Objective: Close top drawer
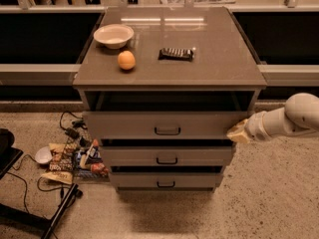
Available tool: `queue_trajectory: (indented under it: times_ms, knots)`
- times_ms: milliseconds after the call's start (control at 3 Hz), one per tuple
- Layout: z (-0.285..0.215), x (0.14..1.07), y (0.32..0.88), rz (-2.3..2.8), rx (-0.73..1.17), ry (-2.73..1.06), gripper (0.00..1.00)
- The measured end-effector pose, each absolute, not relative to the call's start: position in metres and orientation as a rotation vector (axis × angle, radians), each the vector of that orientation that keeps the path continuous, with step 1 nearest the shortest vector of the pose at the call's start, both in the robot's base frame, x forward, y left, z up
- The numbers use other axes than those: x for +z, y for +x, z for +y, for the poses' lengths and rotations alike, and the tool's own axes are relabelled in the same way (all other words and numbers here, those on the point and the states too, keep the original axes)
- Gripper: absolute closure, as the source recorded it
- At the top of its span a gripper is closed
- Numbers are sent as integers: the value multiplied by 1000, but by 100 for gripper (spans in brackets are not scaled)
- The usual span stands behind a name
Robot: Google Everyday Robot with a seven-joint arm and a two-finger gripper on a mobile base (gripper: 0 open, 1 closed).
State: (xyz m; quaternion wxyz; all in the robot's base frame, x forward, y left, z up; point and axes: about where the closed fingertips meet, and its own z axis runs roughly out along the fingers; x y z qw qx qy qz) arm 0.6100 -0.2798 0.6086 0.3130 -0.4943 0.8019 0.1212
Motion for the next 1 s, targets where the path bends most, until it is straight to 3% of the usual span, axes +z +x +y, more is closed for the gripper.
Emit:
queue_trajectory:
  times_ms: [1000]
  knots:
    - [-278,627,629,2088,338,-1284,100]
